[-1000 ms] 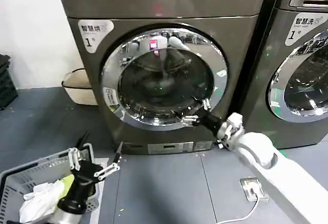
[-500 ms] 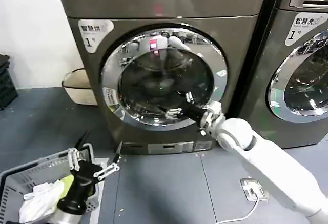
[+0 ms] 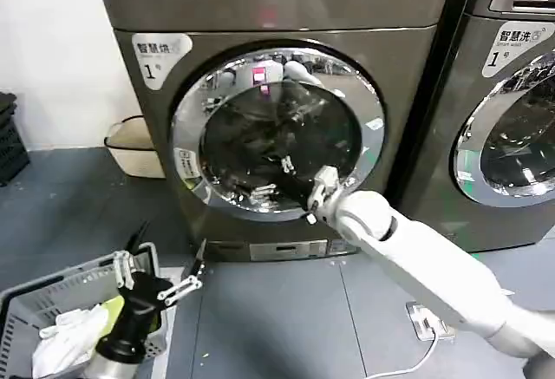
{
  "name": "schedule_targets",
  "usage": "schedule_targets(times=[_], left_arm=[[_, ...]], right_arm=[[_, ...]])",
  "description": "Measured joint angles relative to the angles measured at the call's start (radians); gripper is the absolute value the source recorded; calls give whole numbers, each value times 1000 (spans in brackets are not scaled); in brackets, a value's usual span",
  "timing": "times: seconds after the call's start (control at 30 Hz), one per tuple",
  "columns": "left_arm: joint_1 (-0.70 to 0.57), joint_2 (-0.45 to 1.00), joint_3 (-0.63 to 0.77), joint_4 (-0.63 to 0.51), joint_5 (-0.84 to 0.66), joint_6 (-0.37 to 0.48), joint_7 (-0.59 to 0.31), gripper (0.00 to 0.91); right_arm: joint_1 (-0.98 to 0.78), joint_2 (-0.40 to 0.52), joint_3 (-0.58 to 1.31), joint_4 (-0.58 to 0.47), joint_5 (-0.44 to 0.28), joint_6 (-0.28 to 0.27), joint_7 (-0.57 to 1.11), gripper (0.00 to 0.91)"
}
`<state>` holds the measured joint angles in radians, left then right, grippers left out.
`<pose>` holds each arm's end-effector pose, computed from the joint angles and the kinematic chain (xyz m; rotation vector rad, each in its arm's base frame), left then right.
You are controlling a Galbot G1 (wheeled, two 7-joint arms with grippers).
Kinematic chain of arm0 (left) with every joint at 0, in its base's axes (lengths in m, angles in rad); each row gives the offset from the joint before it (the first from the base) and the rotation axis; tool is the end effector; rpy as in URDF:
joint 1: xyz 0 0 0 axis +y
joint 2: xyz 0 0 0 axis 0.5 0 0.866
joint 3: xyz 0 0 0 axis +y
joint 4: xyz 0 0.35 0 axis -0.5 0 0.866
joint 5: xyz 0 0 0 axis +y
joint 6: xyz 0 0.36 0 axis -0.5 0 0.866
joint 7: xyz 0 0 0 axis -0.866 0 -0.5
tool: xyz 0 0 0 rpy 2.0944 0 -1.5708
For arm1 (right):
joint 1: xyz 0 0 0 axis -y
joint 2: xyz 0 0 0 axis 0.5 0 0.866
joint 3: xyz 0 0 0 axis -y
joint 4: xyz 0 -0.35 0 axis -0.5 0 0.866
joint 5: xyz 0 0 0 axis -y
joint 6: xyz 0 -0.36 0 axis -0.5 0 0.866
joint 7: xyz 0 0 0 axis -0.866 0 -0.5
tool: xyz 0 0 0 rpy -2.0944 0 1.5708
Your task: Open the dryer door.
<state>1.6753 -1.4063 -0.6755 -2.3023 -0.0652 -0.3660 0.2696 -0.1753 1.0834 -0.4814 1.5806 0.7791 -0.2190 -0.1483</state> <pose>0.1547 0.0579 -0.2377 0.3834 2.6425 0.3028 0.4675 0.1062 -0.1408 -1.4654 2.7537 -0.2896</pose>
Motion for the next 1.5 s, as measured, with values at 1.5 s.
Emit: schedule_targets(times=[1.5], left_arm=[[22,-22,-29,-9,-5,-6,1,907]], right_arm=[[88,230,-75,-207,-3,5,-98,907]])
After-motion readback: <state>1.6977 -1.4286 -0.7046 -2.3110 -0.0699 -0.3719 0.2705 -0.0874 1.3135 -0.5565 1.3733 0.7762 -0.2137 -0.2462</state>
